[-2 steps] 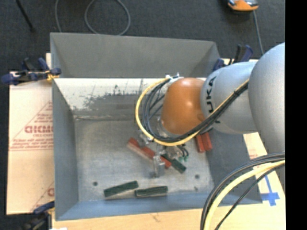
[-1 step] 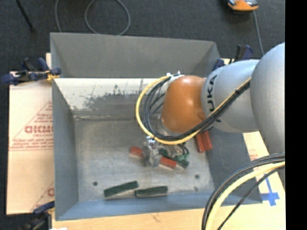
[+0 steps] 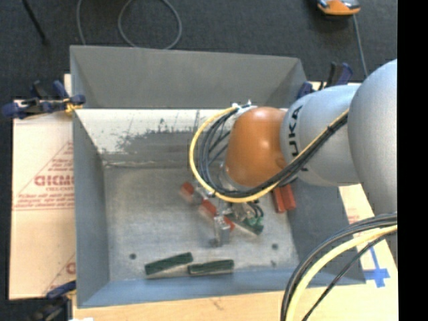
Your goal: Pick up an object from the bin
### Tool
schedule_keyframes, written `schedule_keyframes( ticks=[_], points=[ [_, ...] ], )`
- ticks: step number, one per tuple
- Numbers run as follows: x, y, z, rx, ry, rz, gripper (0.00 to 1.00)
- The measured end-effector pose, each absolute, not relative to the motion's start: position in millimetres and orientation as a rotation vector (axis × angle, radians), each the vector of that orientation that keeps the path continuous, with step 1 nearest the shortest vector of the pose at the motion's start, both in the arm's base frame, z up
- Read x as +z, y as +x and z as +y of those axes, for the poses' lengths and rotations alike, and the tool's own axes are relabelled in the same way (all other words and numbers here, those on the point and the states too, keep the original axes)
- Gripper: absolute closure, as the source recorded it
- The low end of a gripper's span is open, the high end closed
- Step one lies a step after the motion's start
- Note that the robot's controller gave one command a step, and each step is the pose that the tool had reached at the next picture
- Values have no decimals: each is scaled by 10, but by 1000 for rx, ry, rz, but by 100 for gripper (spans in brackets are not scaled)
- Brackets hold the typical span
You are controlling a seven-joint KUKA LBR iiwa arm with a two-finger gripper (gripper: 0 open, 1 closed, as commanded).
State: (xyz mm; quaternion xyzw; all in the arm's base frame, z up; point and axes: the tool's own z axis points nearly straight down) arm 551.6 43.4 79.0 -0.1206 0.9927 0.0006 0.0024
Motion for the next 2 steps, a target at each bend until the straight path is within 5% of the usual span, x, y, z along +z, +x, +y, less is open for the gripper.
schedule_keyframes(
  ticks=[1,2],
  points=[
    [743,6229,-254,-7,-300,3116,0],
    [723,6349,-806,-5,-228,3123,0]
  ],
)
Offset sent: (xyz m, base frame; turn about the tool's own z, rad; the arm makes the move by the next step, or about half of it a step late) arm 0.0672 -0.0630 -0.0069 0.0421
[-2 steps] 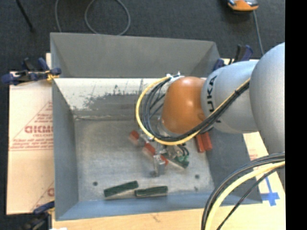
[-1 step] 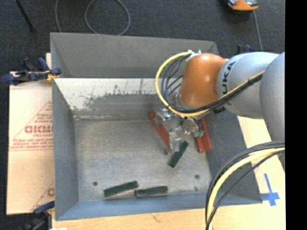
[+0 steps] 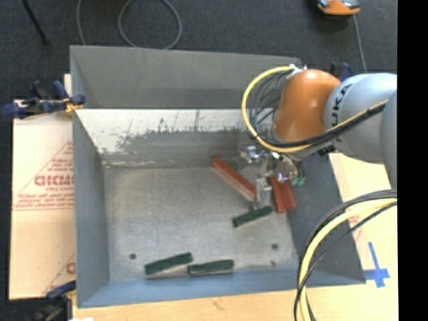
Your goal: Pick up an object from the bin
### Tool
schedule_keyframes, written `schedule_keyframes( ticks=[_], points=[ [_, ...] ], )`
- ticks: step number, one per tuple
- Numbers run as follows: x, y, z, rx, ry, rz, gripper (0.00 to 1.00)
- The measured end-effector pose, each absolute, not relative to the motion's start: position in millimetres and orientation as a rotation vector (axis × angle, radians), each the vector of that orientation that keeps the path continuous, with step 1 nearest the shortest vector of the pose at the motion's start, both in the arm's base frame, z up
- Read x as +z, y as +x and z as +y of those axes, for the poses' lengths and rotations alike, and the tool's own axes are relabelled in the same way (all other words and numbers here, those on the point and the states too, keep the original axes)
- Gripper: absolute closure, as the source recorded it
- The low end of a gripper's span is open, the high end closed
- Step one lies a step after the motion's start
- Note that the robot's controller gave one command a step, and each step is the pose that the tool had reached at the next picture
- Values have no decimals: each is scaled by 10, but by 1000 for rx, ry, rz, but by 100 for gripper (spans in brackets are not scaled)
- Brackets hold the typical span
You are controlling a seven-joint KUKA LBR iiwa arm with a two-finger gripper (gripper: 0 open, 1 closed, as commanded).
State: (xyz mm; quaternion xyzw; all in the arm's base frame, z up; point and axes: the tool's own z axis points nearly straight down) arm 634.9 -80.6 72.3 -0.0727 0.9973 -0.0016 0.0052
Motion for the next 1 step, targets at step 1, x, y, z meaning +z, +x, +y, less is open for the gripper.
schedule_keyframes(
  ticks=[1],
  points=[
    [723,6344,-775,-1,-230,3124,100]
  ],
)
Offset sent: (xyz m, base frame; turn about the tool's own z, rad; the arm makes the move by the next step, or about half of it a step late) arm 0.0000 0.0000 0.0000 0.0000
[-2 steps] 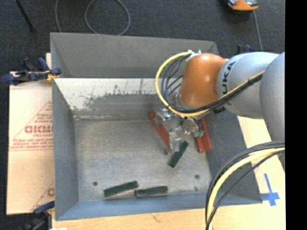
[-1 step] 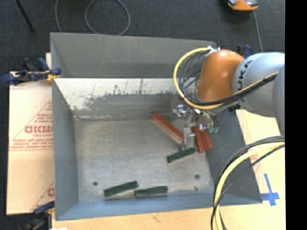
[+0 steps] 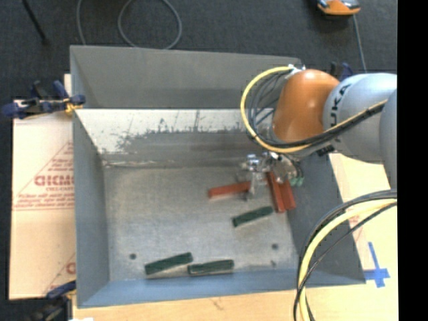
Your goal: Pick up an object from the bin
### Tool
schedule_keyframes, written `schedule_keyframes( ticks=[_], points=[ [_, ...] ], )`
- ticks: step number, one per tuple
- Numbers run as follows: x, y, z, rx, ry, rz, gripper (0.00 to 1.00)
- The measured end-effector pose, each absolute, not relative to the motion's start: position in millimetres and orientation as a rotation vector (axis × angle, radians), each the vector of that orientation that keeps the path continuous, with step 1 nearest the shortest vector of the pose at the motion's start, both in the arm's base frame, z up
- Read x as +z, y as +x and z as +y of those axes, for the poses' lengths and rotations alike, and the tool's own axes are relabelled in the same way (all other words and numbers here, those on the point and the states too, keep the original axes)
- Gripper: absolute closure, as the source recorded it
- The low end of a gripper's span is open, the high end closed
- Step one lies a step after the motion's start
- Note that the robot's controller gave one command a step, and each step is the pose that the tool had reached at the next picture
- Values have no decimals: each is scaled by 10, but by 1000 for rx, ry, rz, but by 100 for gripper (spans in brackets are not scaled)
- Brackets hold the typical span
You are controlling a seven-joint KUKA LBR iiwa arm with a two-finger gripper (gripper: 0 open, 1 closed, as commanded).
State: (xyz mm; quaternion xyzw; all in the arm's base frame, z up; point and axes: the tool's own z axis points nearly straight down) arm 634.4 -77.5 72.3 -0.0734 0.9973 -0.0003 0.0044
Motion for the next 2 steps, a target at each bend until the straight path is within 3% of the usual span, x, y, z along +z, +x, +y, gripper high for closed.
schedule_keyframes(
  ticks=[1,2],
  points=[
    [2699,6189,-1053,-5,-125,3125,100],
    [2660,6025,-1214,-3,-335,3121,100]
  ],
)
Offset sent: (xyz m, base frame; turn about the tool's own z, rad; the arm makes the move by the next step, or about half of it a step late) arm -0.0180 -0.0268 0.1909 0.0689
